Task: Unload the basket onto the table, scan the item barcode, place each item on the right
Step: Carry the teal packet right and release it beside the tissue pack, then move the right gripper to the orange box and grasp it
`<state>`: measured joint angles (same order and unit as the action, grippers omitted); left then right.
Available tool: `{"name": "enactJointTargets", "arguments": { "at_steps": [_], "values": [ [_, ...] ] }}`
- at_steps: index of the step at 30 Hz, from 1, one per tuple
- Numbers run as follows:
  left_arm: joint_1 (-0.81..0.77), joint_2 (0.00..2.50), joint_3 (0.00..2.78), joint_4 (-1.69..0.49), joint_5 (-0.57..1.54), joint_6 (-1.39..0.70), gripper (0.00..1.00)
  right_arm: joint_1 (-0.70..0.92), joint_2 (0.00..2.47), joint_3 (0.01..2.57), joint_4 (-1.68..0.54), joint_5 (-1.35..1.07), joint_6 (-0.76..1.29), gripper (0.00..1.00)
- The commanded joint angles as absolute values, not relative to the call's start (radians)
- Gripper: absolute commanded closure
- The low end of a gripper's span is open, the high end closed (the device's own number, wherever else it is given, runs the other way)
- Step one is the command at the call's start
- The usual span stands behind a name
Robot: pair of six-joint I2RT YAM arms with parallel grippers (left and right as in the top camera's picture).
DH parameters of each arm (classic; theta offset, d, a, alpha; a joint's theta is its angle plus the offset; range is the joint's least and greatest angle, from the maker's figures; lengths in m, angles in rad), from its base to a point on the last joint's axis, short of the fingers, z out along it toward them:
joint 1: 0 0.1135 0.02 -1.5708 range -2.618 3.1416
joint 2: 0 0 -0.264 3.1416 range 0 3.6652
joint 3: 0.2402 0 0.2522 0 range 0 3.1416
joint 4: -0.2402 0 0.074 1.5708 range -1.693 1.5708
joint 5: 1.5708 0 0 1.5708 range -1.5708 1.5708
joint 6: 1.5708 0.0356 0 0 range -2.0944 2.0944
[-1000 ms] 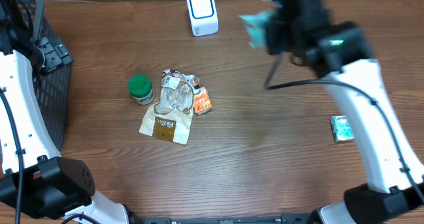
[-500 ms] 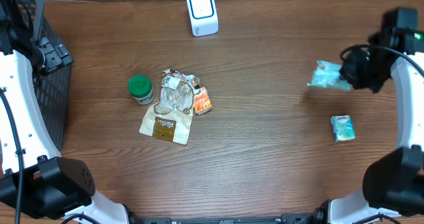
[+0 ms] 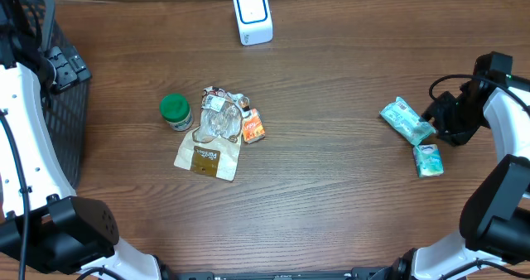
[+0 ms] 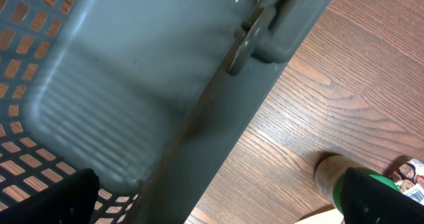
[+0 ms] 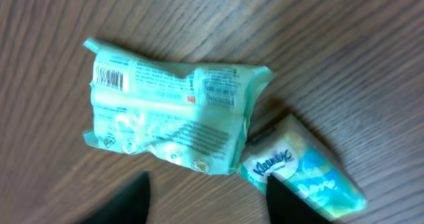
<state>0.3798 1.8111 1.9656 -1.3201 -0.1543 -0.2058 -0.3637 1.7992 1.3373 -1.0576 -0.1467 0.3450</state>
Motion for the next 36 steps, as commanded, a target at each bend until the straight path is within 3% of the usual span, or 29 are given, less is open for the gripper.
{"name": "enactJointTargets", "arguments": {
  "at_steps": [1, 8, 14, 23, 36],
  "values": [
    [0.379, 1.821, 1.964, -1.32, -0.156, -0.191, 0.0, -0.36, 1.795, 1.349, -1.06, -0.155, 0.345, 0.37],
    [0.379, 1.821, 1.964, -1.32, -0.156, -0.191, 0.0, -0.322, 1.792, 1.526, -1.226, -0.446, 0.236, 0.4],
    [0.379, 1.821, 1.964, -1.32, -0.156, -0.191, 0.0, -0.141, 1.784, 1.583, -1.234, -0.568, 0.178, 0.39],
    [0.379, 1.821, 1.964, -1.32, -0.156, -0.191, 0.0, 0.214, 1.803, 1.444, -0.982, -0.567, 0.294, 0.36],
    [0.379, 1.821, 1.964, -1.32, -0.156, -0.191, 0.01, 0.47, 1.859, 1.2, -0.559, -0.547, 0.521, 0.52]
  ]
}}
